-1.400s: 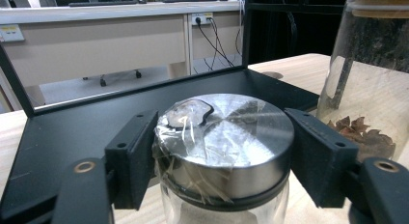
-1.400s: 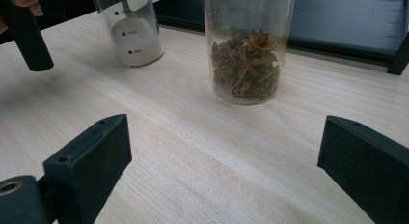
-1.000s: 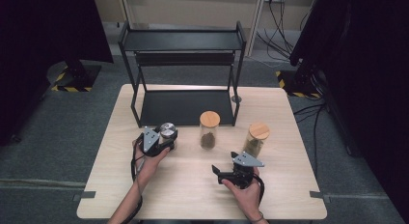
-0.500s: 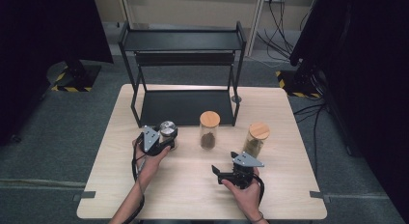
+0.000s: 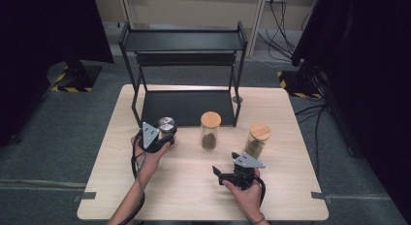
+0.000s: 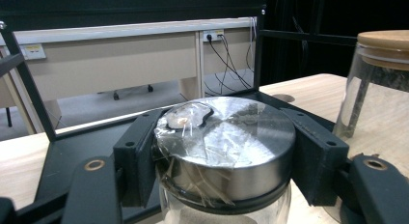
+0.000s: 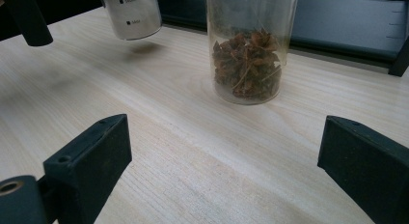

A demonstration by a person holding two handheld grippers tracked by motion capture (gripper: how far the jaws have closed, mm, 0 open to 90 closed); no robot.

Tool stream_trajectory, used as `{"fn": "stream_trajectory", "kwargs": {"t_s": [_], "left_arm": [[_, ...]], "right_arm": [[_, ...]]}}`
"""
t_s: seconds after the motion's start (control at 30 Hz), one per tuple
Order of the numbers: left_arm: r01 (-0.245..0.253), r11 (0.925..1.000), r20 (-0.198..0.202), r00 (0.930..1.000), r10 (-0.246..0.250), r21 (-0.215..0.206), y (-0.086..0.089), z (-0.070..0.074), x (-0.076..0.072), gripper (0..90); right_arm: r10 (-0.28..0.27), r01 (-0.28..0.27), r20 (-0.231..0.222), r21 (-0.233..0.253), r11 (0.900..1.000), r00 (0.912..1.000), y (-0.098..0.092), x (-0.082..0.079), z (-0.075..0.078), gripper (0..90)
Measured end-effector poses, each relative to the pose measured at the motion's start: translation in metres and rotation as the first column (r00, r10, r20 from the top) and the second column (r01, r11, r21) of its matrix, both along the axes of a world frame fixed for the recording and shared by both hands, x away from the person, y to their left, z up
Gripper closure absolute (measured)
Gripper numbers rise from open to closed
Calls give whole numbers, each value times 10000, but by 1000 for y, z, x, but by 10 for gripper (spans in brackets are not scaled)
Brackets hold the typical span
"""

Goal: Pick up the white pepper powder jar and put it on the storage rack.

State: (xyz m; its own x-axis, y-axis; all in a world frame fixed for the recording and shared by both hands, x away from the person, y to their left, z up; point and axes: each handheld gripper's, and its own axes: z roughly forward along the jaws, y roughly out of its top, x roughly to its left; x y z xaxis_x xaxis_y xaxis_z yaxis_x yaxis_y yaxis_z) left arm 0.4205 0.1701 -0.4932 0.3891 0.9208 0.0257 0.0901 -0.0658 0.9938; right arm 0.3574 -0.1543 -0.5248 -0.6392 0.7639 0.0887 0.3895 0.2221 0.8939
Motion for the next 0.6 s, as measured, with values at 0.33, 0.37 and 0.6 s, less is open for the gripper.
{"fn": "stream_trajectory", "kwargs": {"t_s": [0.33,0.37,0.6], "left_arm": [[-245,9996,-12,9997,245,117,5,6,7,347],[-264,9996,-1,9997,264,113,6,7,8,348],[-419,9990,36,9991,418,131,7,13,15,348]], "right_arm": [[-7,7,-11,38,10000,10000,0,0,0,48],[-7,7,-17,43,10000,10000,0,0,0,48],[2,-1,-24,54,10000,10000,0,0,0,48]]}}
